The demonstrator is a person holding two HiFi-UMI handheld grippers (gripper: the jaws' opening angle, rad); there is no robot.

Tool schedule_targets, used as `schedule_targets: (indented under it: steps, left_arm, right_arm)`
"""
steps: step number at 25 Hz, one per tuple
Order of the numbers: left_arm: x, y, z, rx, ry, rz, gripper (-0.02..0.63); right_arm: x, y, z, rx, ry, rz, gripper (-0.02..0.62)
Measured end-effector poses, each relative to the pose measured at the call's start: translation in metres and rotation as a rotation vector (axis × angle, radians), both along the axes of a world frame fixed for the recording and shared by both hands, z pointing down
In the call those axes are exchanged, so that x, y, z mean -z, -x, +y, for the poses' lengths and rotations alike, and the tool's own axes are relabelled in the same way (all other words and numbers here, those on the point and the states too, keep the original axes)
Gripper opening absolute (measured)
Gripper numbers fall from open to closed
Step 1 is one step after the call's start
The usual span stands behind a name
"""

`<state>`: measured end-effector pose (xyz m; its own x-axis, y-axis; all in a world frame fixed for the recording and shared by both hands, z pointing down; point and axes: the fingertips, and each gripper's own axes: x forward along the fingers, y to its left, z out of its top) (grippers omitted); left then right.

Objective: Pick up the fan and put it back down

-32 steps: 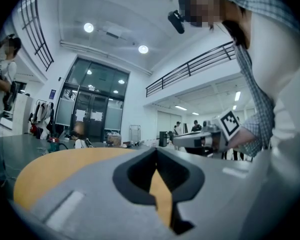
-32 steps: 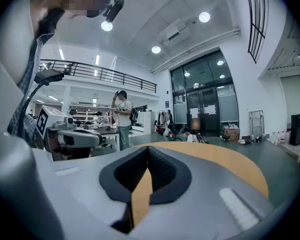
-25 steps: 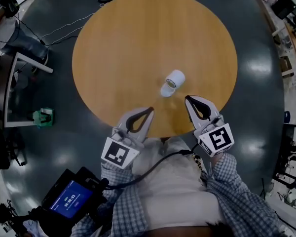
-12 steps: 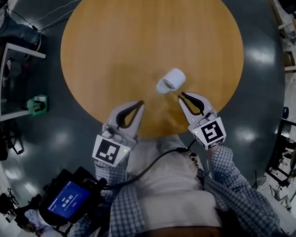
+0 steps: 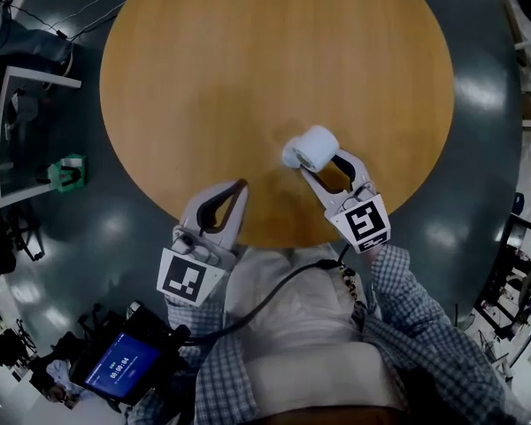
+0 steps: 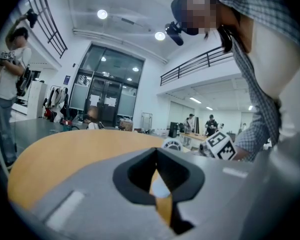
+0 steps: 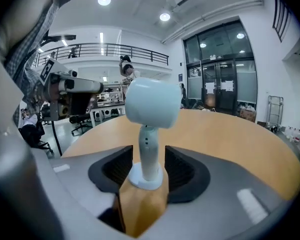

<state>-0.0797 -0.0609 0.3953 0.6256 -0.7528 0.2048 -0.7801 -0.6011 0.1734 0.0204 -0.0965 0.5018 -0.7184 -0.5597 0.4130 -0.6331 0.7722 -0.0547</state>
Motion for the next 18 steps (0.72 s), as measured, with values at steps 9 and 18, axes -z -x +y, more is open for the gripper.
schedule_targets:
  steps: [9, 18]
  left_arm:
    - [-0.004, 0.01, 0.0, 0.037, 0.019, -0.025, 0.0]
    - [-0.006, 0.012, 0.0, 0.05, 0.023, -0.025, 0.0]
  right_arm:
    - [0.015, 0.027, -0.02, 0.001, -0.053, -0.099, 0.198]
    - [0.025, 0.027, -0.021, 0.015, -0.1, -0.087, 0.14]
